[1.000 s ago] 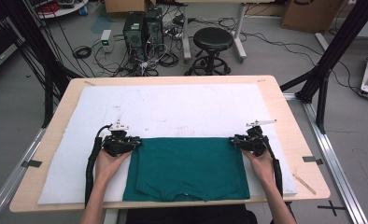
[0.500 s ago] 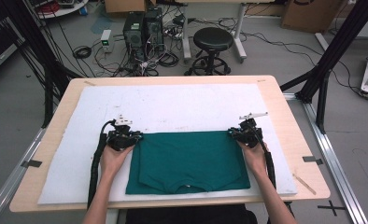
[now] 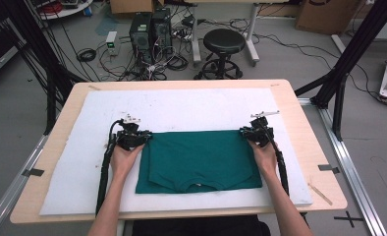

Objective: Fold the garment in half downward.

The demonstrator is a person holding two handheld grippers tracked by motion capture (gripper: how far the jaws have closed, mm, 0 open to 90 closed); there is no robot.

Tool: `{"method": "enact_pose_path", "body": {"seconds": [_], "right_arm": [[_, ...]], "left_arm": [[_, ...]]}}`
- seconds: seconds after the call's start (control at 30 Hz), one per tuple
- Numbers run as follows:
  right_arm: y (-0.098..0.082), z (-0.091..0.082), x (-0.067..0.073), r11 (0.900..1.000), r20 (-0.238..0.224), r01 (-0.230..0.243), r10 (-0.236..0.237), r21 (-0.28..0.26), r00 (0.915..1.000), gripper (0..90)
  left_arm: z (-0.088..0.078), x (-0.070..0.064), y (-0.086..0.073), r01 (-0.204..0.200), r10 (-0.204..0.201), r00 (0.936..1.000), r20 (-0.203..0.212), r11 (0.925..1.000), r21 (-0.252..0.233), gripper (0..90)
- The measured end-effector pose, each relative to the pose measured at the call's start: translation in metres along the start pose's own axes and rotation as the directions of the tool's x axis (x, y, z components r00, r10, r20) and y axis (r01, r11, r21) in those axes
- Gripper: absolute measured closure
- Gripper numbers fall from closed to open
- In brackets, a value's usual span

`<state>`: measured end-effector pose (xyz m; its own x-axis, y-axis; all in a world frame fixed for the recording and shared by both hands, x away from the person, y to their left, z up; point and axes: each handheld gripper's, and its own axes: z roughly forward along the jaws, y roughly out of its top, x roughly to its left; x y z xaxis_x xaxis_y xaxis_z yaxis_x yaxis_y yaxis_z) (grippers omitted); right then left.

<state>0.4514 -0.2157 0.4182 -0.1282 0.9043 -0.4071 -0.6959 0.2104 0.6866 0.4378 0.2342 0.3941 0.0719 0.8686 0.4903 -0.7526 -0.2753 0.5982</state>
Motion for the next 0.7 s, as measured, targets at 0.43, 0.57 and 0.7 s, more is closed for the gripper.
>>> {"method": "enact_pose_path", "body": {"seconds": [0.43, 0.57, 0.7], "right_arm": [[-0.02, -0.035, 0.009, 0.999, -0.069, 0.015, -0.018, -0.048, 0.9975, 32.2], [-0.033, -0.054, 0.013, 0.991, -0.066, 0.035, -0.044, -0.131, 0.9968, 28.4], [-0.047, -0.066, 0.016, 0.985, -0.06, 0.045, -0.055, -0.167, 0.9967, 23.7]], "left_arm": [[-0.043, -0.017, -0.004, -0.07, 0.071, 0.9975, 0.009, 0.9947, -0.076, 41.5], [-0.063, -0.025, -0.012, -0.092, 0.095, 0.9953, 0.02, 0.9895, -0.111, 37.9], [-0.081, -0.031, -0.021, -0.129, 0.132, 0.9911, 0.017, 0.9843, -0.121, 36.8]]}}
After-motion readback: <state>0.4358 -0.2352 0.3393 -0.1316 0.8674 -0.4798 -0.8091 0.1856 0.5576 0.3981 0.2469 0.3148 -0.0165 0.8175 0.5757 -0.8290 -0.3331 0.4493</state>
